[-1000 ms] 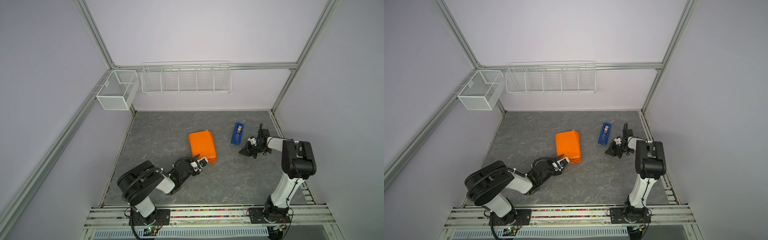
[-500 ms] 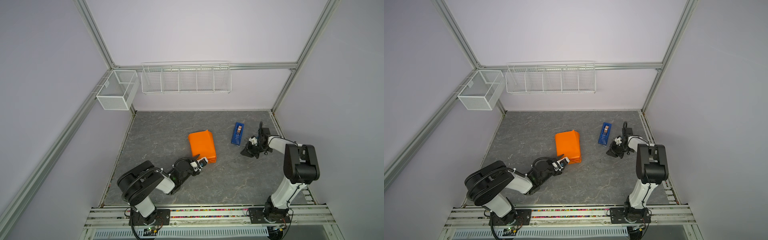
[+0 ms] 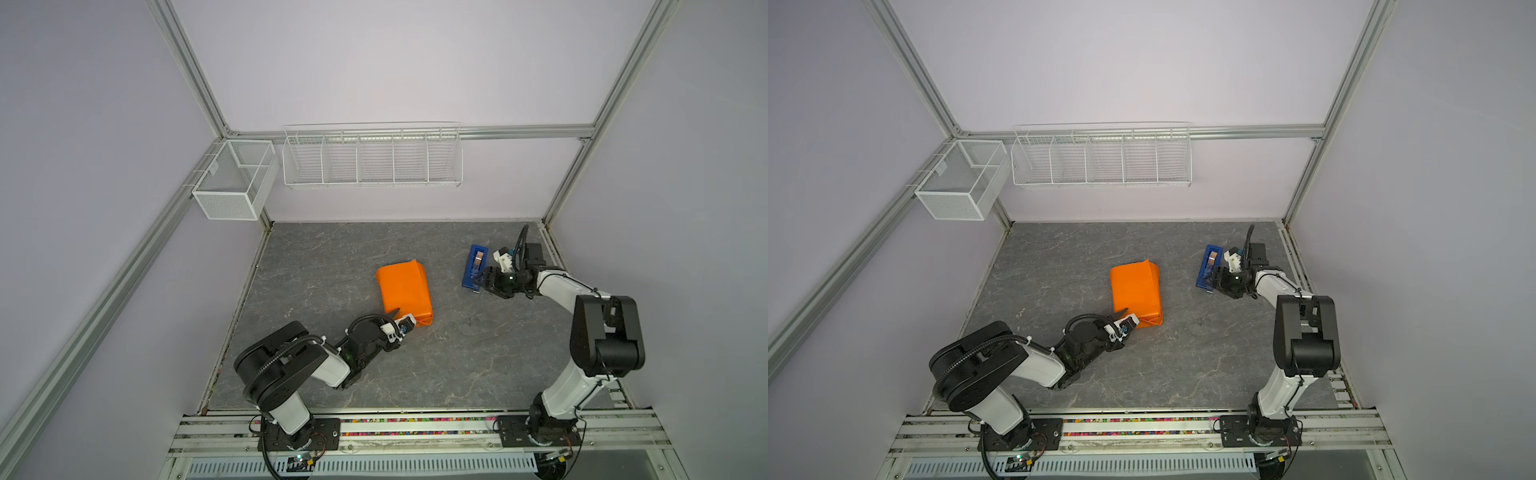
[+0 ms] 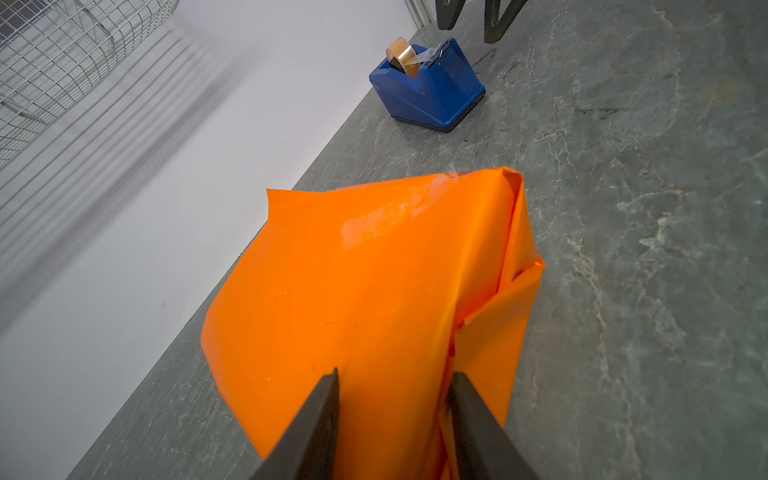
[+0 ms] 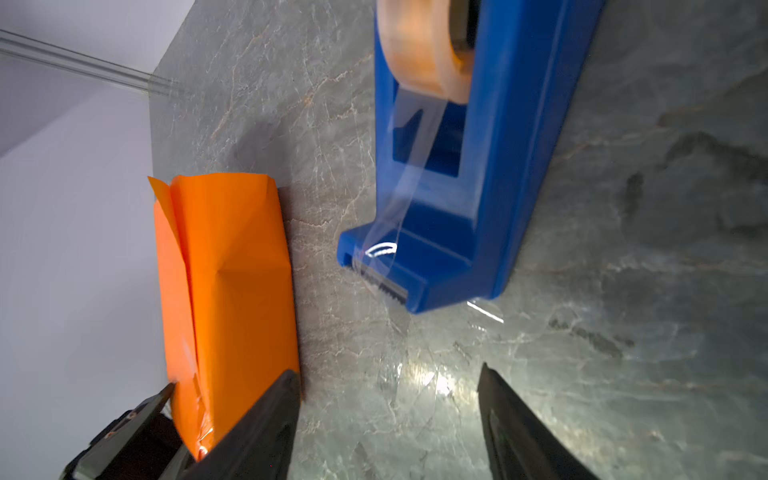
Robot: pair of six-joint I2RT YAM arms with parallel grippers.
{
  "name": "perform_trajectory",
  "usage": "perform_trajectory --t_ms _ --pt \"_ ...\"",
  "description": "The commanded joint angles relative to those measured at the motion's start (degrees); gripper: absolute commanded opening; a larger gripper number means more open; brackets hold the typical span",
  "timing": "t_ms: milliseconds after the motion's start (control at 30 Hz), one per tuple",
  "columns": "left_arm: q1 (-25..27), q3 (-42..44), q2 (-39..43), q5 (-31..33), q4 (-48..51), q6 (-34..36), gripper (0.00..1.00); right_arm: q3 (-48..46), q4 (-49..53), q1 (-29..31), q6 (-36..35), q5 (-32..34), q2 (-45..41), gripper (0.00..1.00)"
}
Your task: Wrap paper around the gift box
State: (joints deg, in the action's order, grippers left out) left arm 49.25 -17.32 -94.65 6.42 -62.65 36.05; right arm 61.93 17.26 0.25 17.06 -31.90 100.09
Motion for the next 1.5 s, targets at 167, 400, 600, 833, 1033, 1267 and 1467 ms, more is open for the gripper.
perform_trajectory --t_ms 167,400,600,833,1033,1267,1467 --pt "0.06 -0.76 0.05 0.22 1.49 -0.45 0.44 2.16 -3.96 0.47 0.97 3.67 3.14 0.75" --pt "0.01 -0.87 -0.10 0.24 1.55 -0.52 0.44 4.42 -5.81 -1.95 10.43 -3.46 3.96 0.66" --pt "0.02 -0.87 -0.12 0.24 1.53 -0.50 0.43 6.75 -8.07 -2.62 16.18 -10.62 7.79 0.60" --pt "-0.03 -0.78 -0.03 0.12 1.50 -0.50 0.43 9.00 -7.07 -2.80 18.96 -12.32 12.24 0.50" --pt "0.04 -0.87 -0.17 0.19 1.57 -0.55 0.43 9.31 -11.07 -2.97 22.64 -15.88 15.18 0.38" --pt "0.03 -0.96 -0.30 0.13 1.91 -0.56 0.43 9.70 -12.89 -3.13 25.10 -17.84 15.34 0.24" --pt "-0.02 -1.10 -0.37 0.17 1.98 -0.57 0.43 9.88 -12.50 -3.19 25.78 -18.55 13.55 0.07"
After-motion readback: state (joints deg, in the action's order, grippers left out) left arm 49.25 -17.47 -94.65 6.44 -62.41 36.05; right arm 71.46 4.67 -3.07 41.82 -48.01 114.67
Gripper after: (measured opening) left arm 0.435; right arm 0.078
